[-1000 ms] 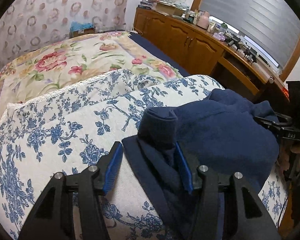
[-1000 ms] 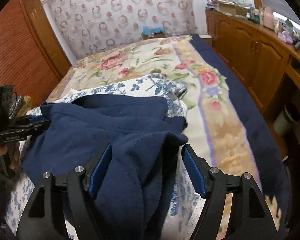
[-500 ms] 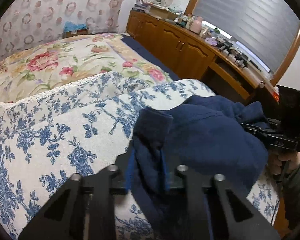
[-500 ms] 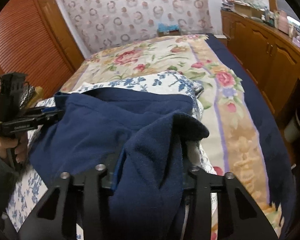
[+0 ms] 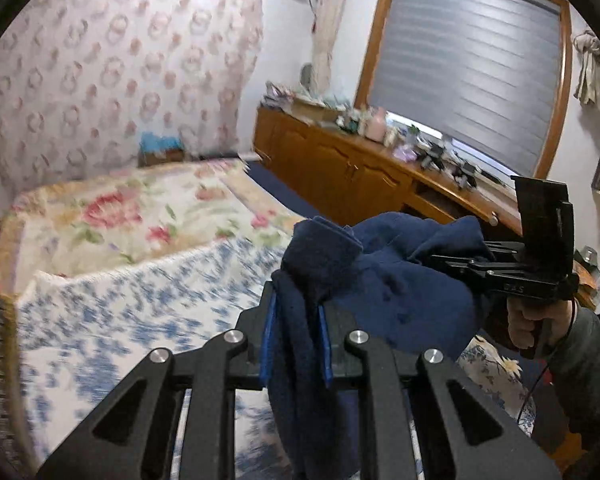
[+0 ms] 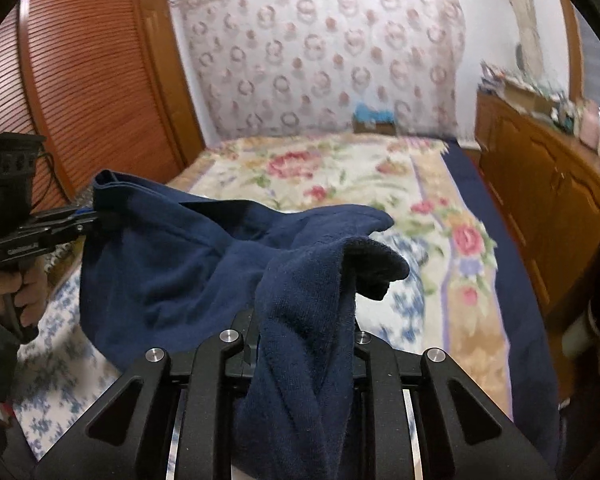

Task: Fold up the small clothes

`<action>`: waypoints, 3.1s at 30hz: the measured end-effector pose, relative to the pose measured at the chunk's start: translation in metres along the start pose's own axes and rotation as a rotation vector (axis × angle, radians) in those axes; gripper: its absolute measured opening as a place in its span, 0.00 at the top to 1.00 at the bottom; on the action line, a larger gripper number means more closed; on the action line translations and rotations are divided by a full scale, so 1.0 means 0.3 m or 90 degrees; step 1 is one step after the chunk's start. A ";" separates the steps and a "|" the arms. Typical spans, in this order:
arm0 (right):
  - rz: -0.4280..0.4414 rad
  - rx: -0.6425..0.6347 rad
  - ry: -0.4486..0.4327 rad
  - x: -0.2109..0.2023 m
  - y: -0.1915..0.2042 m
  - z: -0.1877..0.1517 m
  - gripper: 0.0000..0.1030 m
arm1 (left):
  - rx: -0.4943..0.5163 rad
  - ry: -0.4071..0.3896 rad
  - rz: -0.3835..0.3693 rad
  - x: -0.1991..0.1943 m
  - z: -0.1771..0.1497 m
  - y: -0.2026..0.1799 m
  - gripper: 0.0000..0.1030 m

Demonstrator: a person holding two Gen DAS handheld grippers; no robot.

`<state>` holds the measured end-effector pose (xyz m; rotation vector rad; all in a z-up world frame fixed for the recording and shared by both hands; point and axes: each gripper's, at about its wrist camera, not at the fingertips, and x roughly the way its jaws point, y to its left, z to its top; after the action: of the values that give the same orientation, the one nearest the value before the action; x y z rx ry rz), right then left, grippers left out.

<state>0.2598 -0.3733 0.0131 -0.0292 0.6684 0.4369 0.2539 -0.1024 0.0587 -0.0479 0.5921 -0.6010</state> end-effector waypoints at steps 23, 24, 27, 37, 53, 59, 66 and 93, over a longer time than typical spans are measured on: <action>0.184 -0.324 0.019 0.414 0.919 0.471 0.82 | -0.129 -0.161 0.302 -0.674 -0.308 0.562 0.85; 0.194 -0.337 0.026 0.441 0.964 0.485 0.82 | -0.142 -0.163 0.311 -0.690 -0.341 0.581 0.85; 0.219 -0.387 0.042 0.525 1.120 0.521 0.82 | -0.180 -0.150 0.351 -0.710 -0.444 0.627 0.85; 0.280 -0.521 0.081 0.782 1.519 0.490 0.81 | -0.265 -0.124 0.402 -0.754 -0.678 0.688 0.85; 0.280 -0.350 0.050 0.840 1.391 0.439 0.49 | -0.281 -0.098 0.438 -0.783 -0.717 0.682 0.67; 0.283 -0.299 0.136 1.024 1.391 0.338 0.47 | -0.253 -0.116 0.441 -0.839 -0.687 0.639 0.45; 0.246 -0.289 0.091 0.945 1.374 0.334 0.48 | -0.208 -0.124 0.454 -0.851 -0.638 0.571 0.44; 0.017 -0.089 -0.083 0.057 0.755 -0.062 0.30 | -0.057 -0.118 0.329 -0.585 -0.422 0.129 0.43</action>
<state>0.1698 -0.1640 0.0136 -0.1239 0.5098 0.5058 0.0893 0.0413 0.0344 -0.0332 0.4262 -0.0663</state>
